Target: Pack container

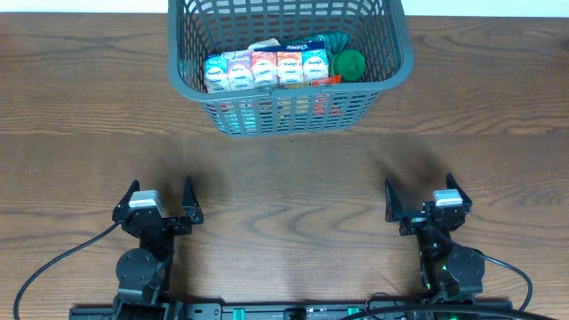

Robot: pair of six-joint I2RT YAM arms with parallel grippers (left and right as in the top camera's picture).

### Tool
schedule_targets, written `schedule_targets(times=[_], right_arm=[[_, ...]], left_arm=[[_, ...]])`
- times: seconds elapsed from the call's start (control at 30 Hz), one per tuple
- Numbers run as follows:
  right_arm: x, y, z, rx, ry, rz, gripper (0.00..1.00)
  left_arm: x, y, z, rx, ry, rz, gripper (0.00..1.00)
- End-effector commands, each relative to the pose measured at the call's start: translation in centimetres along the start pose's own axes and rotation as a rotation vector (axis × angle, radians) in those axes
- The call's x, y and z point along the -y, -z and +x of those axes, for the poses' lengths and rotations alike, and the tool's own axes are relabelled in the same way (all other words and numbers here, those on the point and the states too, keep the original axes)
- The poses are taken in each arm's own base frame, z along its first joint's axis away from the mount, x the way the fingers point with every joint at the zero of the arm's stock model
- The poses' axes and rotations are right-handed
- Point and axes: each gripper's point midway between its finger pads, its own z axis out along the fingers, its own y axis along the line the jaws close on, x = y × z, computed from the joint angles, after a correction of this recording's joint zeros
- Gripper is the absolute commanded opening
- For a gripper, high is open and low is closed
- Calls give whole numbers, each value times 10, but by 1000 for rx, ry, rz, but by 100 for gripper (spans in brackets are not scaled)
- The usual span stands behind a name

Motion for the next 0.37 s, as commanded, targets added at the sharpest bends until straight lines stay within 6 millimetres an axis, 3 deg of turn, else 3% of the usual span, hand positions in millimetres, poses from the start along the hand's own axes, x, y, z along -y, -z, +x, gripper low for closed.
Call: schedule_targets(times=[0.0,0.33], right_arm=[[-2,0,1,0,-11,-6,99],[-2,0,1,0,-11,-6,99]], left_arm=[[-1,-1,18,-51,-15,0,99],[-1,-1,18,-51,-15,0,99]])
